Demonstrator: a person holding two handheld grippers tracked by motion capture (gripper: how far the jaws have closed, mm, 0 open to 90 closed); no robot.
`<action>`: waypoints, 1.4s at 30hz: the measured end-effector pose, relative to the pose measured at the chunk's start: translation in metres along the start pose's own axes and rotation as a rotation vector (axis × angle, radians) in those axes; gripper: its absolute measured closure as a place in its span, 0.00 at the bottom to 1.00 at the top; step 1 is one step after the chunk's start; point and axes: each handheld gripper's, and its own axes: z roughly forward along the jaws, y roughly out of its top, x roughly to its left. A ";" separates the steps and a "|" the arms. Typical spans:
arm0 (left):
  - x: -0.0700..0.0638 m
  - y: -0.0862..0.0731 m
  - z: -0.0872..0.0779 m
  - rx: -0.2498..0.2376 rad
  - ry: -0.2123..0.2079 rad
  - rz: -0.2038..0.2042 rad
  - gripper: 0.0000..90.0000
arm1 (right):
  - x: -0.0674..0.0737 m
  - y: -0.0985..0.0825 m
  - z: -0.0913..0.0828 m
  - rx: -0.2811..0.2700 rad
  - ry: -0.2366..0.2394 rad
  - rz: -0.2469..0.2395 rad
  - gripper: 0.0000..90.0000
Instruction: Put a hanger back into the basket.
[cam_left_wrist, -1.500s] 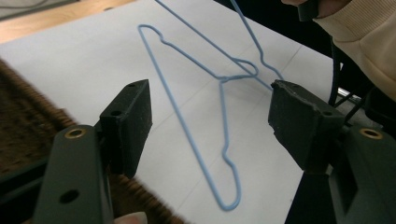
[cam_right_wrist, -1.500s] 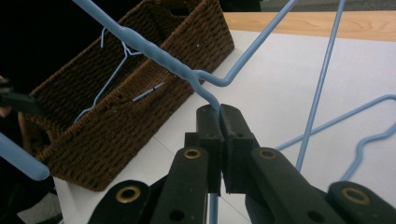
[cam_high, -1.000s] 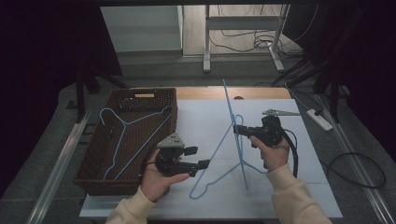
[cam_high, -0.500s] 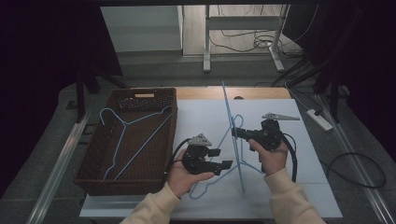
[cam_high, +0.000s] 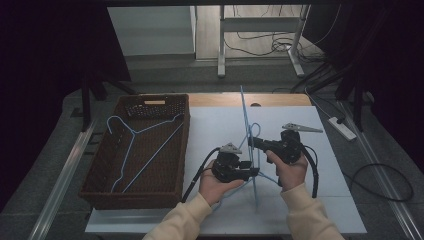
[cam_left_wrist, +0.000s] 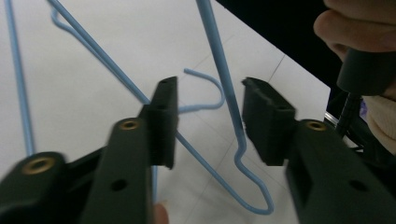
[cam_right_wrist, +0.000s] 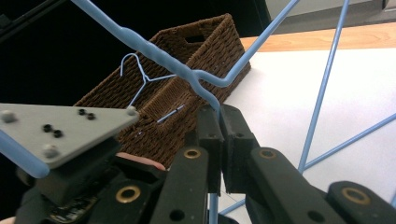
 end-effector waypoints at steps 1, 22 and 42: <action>0.001 0.000 0.001 0.000 -0.015 -0.005 0.70 | 0.000 0.000 0.000 -0.001 -0.002 -0.002 0.98; 0.008 0.004 -0.023 0.032 -0.082 -0.107 0.96 | 0.005 0.001 -0.015 -0.064 0.026 -0.087 0.65; -0.005 0.040 -0.070 0.004 -0.141 -0.067 0.96 | -0.023 -0.022 -0.055 -0.049 -0.034 -0.208 0.36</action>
